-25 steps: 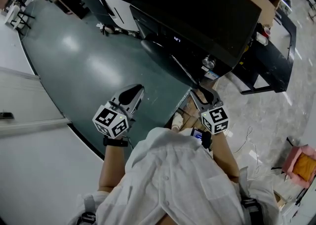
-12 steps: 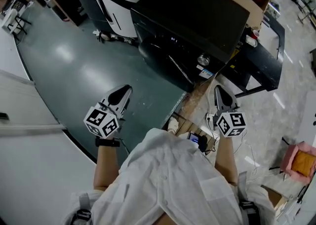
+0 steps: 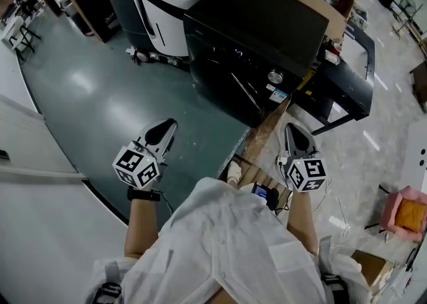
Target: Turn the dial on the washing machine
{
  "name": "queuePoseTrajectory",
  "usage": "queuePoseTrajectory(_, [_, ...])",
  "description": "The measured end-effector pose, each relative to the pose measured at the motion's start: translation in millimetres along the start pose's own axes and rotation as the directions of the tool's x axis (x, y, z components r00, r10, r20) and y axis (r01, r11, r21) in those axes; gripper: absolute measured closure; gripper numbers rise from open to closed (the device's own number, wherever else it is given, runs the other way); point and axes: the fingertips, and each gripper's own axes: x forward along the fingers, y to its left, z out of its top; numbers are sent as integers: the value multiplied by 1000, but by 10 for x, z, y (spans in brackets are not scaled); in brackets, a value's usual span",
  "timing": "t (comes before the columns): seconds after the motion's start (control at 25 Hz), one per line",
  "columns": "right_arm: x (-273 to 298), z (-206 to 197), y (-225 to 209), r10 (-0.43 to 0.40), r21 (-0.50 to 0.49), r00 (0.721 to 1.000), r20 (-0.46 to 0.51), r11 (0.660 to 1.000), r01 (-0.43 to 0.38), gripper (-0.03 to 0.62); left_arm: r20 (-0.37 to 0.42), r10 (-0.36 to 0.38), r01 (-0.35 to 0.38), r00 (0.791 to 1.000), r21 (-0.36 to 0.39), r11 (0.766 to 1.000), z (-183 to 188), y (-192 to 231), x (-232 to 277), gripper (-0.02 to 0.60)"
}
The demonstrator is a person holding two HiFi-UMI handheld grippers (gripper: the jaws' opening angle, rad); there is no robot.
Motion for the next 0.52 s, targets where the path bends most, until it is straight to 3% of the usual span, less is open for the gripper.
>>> queuePoseTrajectory(0.52, [-893, -257, 868, -51, 14, 999, 11, 999, 51, 594, 11, 17, -17, 1000, -10, 1000, -302, -135, -1236, 545])
